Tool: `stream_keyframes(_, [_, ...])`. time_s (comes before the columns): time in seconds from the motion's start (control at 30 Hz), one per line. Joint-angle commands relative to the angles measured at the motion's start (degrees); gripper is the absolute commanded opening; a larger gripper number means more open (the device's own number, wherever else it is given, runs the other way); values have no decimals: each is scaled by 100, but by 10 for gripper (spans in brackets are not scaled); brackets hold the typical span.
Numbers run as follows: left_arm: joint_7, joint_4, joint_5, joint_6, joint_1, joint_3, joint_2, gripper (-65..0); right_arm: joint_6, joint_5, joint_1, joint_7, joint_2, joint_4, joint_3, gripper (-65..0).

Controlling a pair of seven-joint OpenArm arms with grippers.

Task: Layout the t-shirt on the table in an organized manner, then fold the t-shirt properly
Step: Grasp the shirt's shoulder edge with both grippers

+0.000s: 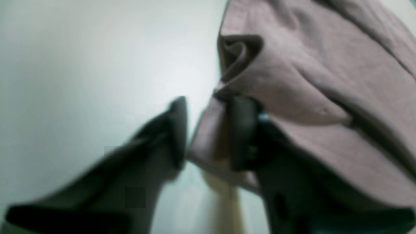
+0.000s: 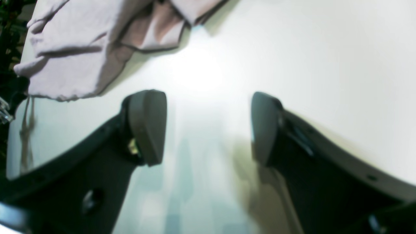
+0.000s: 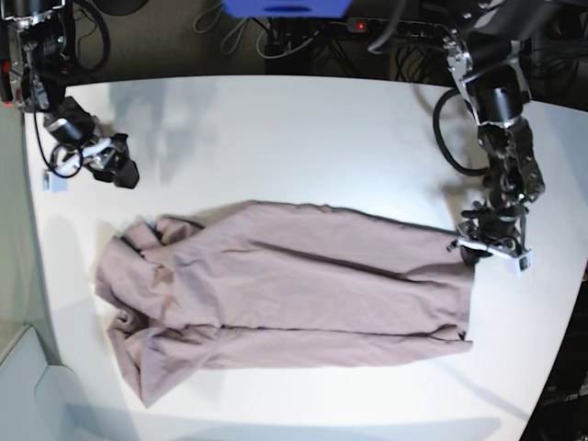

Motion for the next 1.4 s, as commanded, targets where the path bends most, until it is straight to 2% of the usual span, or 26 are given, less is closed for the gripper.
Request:
stream_keyframes(0.0, [525, -70, 136, 25, 34, 87, 13, -560, 76, 102, 37, 109, 96, 89, 43, -243])
stream_keyframes(0.07, [569, -35, 136, 25, 34, 113, 13, -644, 76, 102, 81, 109, 96, 72, 43, -243])
stream_keyframes(0.1, [587, 0, 136, 16, 34, 122, 13, -650, 76, 102, 81, 118, 96, 72, 43, -242])
stream_keyframes(0.3, [1299, 1011, 127, 16, 263, 87, 13, -647, 85, -65, 678, 118, 87, -350, -19, -242])
stream_keyframes(0.57, [2187, 2690, 127, 16, 500, 78, 66, -647, 103, -1164, 1610, 92, -379, -1036, -238, -242])
stream_keyframes(0.9, [2310, 2884, 127, 16, 579, 78, 57, -647, 103, -2026, 1909, 109, -994, -1071, -335, -253])
stream_keyframes(0.97, [2310, 2884, 127, 16, 579, 78, 48, -647, 103, -2175, 1988, 118, -1012, -1159, -326, -298])
stream_keyframes(1.0, [2319, 2884, 127, 16, 579, 69, 39, -647, 111, -2202, 2067, 118, -1012, -1247, -326, -341])
stream_keyframes(1.17, [2372, 2989, 127, 16, 632, -159, 22, -647, 111, -2193, 2252, 118, -959, -1493, -317, -650])
stream_keyframes(1.27, [2723, 3394, 127, 7, 659, -599, 66, -647, 111, -2193, 1997, 109, -739, -1018, -177, -650])
stream_keyframes(1.37, [3215, 3930, 118, 7, 659, -792, 22, -647, 111, -2193, 1619, 92, -678, -139, 113, -650])
